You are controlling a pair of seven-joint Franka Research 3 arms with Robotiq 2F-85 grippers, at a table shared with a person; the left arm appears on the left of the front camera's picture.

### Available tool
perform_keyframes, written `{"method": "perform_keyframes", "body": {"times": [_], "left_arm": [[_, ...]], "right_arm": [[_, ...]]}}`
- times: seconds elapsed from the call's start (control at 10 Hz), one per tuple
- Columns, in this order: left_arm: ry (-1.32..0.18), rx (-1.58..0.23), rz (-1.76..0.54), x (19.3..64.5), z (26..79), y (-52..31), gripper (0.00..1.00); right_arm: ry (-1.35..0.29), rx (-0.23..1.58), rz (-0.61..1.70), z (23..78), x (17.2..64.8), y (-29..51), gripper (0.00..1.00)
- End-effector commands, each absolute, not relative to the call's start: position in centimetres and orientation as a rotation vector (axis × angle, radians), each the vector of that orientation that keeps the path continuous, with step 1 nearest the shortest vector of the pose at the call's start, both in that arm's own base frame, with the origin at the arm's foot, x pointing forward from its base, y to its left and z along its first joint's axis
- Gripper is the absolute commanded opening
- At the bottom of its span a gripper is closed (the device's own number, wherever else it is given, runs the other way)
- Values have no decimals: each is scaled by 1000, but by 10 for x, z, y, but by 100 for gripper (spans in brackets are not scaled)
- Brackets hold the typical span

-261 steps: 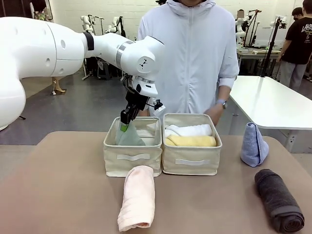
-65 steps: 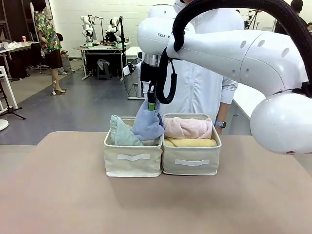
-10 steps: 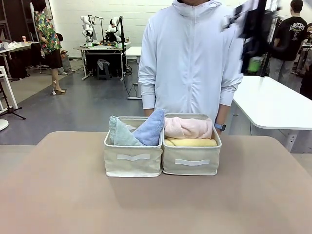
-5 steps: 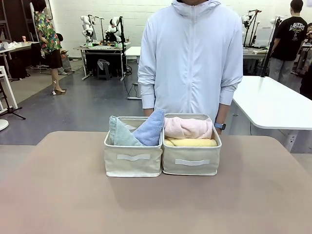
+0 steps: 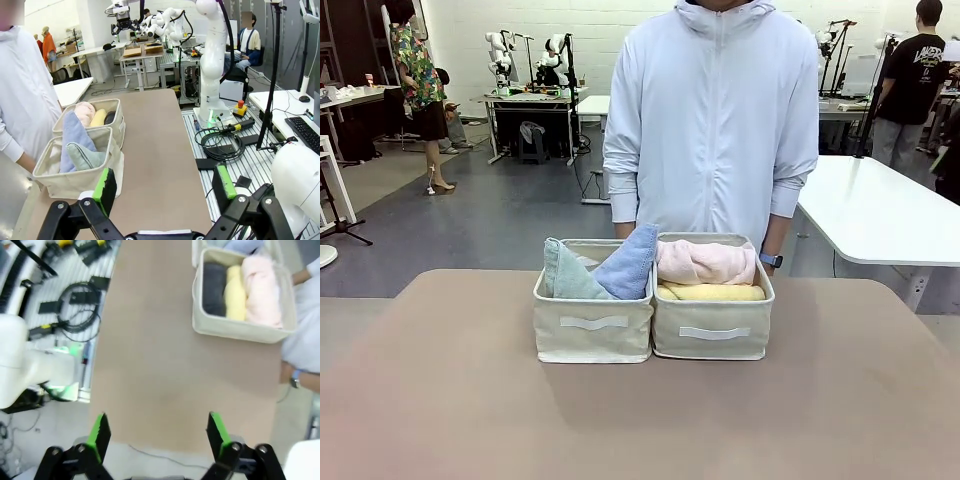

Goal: Sort the towels based on their folding style.
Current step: Pick up another triangle-folded towel from the table and place it in the left Fabric basket.

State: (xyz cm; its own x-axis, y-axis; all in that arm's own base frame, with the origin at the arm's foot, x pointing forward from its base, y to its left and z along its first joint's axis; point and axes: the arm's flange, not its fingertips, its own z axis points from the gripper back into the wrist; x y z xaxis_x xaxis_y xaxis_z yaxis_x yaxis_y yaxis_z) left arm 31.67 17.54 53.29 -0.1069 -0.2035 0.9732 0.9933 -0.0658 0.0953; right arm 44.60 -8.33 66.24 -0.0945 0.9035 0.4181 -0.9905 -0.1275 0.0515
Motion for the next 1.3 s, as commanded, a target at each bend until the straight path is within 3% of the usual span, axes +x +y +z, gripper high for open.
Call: {"method": "perform_keyframes", "body": {"times": [0.0,0.1,0.2,0.3,0.5,0.7,1.0,1.2], "left_arm": [[-1137,-1040,-1424,315,533,175,100],[-1137,-1040,-1424,315,533,175,100],[-1137,-1040,-1424,315,533,175,100],[-1137,-1040,-1424,315,533,175,100],[-1137,-1040,-1424,315,533,175,100],[-1137,-1040,-1424,315,533,175,100],[-1137,-1040,-1424,315,533,175,100],[-1137,-1040,-1424,315,533,175,100]], "right_arm": [[-253,397,1660,669,441,-88,100],[-279,403,1658,662,446,-83,100],[-332,741,1911,679,449,-100,100],[-493,895,1991,686,451,-121,100],[-860,1088,1968,681,461,-164,100],[-958,1278,1892,646,485,-184,100],[-1072,1346,1752,626,497,-187,100],[-1115,1263,1682,625,498,-186,100]]}}
